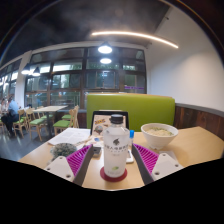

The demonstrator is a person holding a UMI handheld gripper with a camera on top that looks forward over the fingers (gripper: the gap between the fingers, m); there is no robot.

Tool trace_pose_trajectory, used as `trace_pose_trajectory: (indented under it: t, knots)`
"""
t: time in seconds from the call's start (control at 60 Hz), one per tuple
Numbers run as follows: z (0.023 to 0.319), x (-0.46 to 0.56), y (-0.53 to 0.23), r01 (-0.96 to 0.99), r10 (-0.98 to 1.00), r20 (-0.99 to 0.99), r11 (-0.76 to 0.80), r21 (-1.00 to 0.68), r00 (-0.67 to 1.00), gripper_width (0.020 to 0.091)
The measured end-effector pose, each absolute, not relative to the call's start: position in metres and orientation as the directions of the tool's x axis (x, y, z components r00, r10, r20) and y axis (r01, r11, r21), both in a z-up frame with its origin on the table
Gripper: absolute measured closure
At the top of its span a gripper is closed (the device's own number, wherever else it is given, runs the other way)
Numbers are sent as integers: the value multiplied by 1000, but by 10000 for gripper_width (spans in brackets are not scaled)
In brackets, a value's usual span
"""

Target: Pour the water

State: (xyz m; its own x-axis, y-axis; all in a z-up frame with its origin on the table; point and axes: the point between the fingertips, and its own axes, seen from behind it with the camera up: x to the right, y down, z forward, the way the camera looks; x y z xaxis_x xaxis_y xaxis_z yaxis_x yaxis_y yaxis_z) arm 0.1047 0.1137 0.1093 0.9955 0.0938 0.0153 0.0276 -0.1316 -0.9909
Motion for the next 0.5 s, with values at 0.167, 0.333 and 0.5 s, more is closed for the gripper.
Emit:
trace_pose_trajectory:
  t: [0.167,0.333,0.5]
  knots:
    - [133,95,22,56,87,42,-155,-986,995,274]
    - [150,63,-71,56,152,36,-133,-990,988,282]
    - [142,54,-130,59,176,33,-142,-988,984,296]
